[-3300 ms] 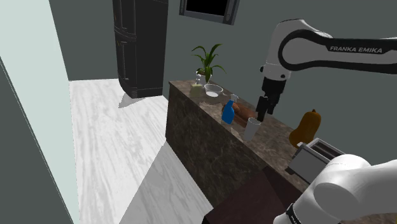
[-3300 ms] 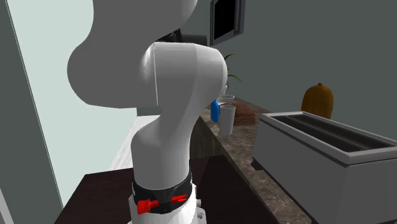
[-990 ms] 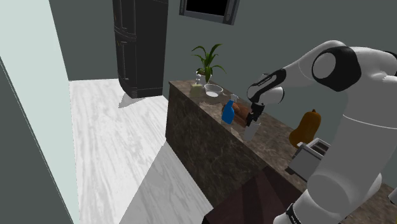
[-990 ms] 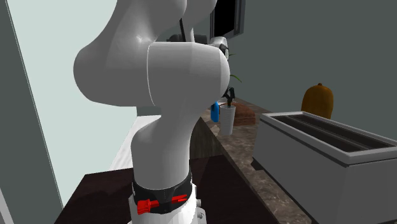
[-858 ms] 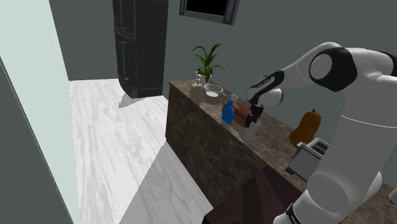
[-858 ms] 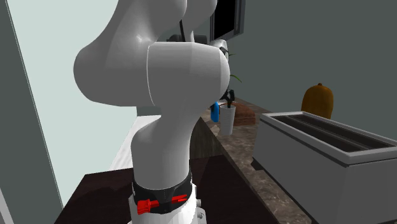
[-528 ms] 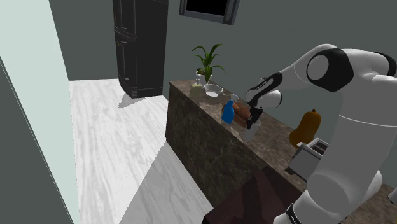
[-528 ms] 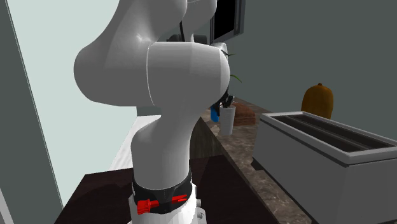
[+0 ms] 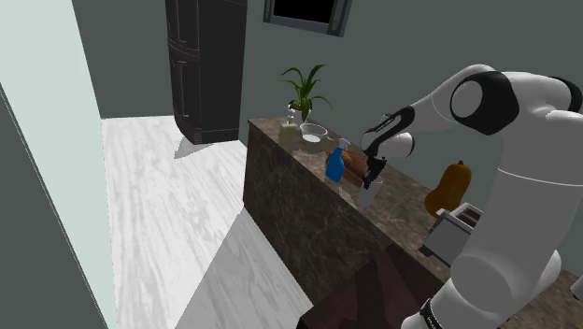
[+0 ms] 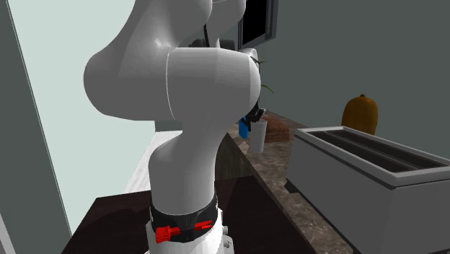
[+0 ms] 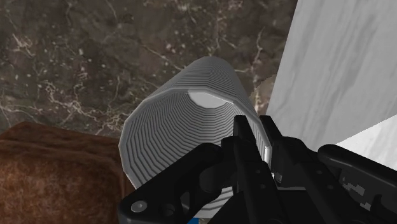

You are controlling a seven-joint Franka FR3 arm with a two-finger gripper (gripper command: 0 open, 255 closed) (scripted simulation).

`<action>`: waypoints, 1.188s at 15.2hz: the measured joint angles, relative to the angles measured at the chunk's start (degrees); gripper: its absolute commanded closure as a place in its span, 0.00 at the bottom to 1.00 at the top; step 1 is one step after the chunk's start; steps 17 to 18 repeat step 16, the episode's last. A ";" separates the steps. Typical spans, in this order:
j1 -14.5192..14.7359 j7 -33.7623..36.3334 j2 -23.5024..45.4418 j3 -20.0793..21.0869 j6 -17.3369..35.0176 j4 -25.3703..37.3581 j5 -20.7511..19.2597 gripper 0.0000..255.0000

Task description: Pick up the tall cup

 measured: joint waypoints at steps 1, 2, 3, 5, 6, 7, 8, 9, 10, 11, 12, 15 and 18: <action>0.04 0.06 -0.23 -0.06 -0.33 0.10 -0.13 1.00; 0.15 0.22 -0.64 -0.16 -0.84 0.20 -0.34 1.00; 0.25 0.37 -1.14 -0.27 -1.27 0.16 -0.59 1.00; 0.46 0.70 -2.22 -0.50 -2.71 0.58 -1.12 1.00; 0.54 0.82 -2.79 -0.62 -3.42 0.76 -1.40 1.00; 0.59 0.90 -3.42 -0.77 -4.00 0.75 -1.69 1.00; 0.67 1.03 -3.92 -0.86 -4.68 0.95 -1.93 1.00; 0.78 1.23 -4.35 -0.91 -5.39 1.26 -2.15 1.00; 0.84 1.33 -5.00 -1.04 -5.97 1.22 -2.45 1.00; 0.88 1.41 -5.49 -1.13 -6.66 1.46 -2.68 1.00; 0.94 1.53 -5.99 -1.20 -7.39 1.71 -2.91 1.00; 1.21 2.04 -7.52 -1.34 -9.62 2.50 -3.64 1.00; 1.23 2.09 -7.75 -1.36 -10.03 2.69 -3.74 1.00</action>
